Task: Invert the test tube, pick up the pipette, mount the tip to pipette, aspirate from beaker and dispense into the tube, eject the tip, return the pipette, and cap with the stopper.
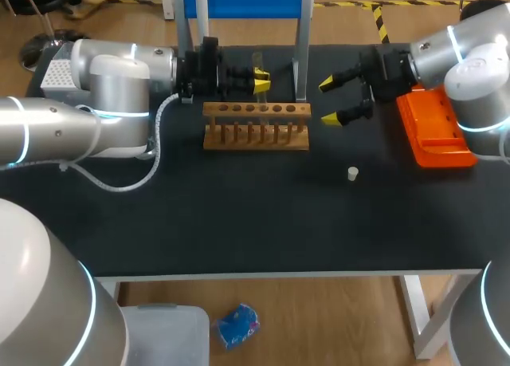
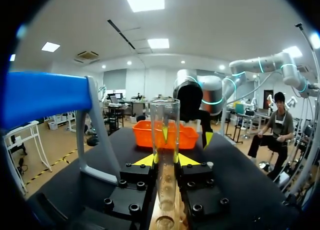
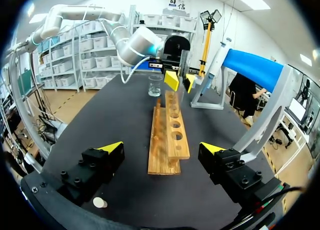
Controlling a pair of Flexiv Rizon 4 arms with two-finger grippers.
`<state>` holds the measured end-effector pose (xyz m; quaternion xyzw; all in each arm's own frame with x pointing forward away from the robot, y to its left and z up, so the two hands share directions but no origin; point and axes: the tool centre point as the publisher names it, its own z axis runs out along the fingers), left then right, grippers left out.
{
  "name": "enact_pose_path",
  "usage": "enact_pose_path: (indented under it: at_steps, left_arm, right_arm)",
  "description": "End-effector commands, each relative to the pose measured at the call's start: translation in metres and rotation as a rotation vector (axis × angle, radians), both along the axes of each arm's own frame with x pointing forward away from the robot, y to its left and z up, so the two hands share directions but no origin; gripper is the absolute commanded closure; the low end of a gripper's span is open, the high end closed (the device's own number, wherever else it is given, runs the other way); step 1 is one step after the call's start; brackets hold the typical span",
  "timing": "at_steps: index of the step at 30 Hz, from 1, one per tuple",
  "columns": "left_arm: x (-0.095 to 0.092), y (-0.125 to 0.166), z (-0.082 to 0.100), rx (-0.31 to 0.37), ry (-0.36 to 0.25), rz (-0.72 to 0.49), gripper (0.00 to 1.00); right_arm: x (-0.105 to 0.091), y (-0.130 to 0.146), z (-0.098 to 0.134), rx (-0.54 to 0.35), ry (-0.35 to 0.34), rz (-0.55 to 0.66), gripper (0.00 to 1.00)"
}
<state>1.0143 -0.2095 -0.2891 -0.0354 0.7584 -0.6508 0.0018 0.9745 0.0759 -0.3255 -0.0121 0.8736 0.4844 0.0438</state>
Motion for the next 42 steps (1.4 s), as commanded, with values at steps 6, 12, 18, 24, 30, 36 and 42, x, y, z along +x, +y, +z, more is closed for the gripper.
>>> enact_pose_path:
  at_steps: [6, 12, 18, 24, 30, 36, 42]
  left_arm:
    - [0.0047, 0.0007, -0.0087, 0.001, 0.034, -0.008, 1.0]
    - [0.0066, 0.0015, -0.0118, 0.004, 0.051, -0.008, 1.0]
    - [0.0084, 0.0021, -0.0128, 0.011, 0.068, -0.008, 1.0]
    - [0.0092, 0.0022, -0.0127, 0.018, 0.081, -0.012, 1.0]
    - [0.0089, 0.0023, -0.0121, 0.031, 0.087, -0.013, 1.0]
    - [0.0075, 0.0022, -0.0113, 0.042, 0.095, -0.015, 1.0]
    - [0.0063, 0.0015, -0.0089, 0.051, 0.104, -0.02, 1.0]
  right_arm:
    - [0.0005, -0.0004, -0.0004, 0.0, 0.001, 0.002, 0.0]
    - [0.0005, -0.0004, -0.0004, 0.0, 0.001, 0.002, 0.0]
    - [0.0005, -0.0004, -0.0004, 0.0, 0.001, 0.002, 0.0]
    - [0.0005, -0.0004, -0.0004, 0.0, 0.001, 0.002, 0.0]
    - [0.0005, -0.0004, -0.0004, 0.0, 0.001, 0.002, 0.0]
    - [0.0005, -0.0004, -0.0004, 0.0, 0.001, 0.002, 0.0]
    - [0.0005, -0.0004, -0.0004, 0.0, 0.001, 0.002, 0.0]
